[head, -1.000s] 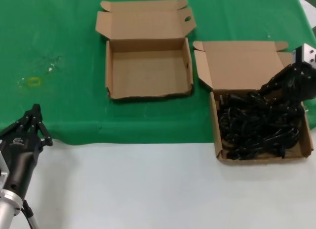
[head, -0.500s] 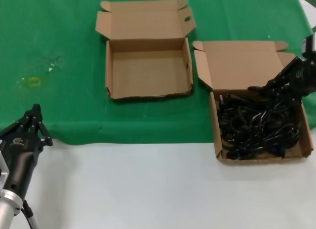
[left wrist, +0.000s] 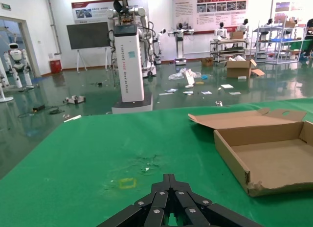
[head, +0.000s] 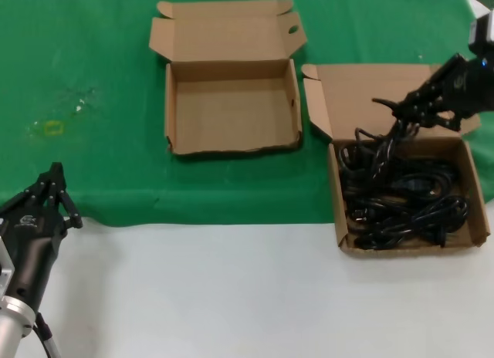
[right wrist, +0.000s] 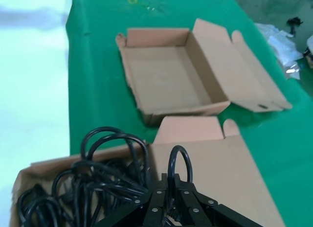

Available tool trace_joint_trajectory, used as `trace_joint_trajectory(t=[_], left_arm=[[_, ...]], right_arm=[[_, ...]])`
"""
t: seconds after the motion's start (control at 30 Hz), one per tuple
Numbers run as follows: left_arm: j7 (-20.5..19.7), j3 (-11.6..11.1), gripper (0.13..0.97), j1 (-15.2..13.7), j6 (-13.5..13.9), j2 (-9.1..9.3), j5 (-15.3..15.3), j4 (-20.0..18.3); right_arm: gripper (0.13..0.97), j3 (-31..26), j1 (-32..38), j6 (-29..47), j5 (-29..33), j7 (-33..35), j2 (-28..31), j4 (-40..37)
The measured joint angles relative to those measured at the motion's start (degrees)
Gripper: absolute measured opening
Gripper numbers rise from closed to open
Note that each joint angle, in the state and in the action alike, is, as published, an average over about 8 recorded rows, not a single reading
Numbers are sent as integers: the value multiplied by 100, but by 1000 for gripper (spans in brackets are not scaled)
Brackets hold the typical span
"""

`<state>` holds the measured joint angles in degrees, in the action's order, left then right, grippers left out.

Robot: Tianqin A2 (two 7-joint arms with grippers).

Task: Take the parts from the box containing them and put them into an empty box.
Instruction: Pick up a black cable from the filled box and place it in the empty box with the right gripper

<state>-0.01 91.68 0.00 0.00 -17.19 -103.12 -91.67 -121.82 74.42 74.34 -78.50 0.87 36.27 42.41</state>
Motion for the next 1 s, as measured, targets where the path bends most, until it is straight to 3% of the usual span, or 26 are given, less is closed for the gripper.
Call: trace_joint_trajectory(t=[0.53,1.0], left_arm=[[-5,0,144,0,0,0,1,0],[-3,0,144,0,0,0,3,0]], right_arm=[[172,-31,458,-268,65,-287,-667,-237],[172,-164,1003,-752,151,-23,-1787,-1387]])
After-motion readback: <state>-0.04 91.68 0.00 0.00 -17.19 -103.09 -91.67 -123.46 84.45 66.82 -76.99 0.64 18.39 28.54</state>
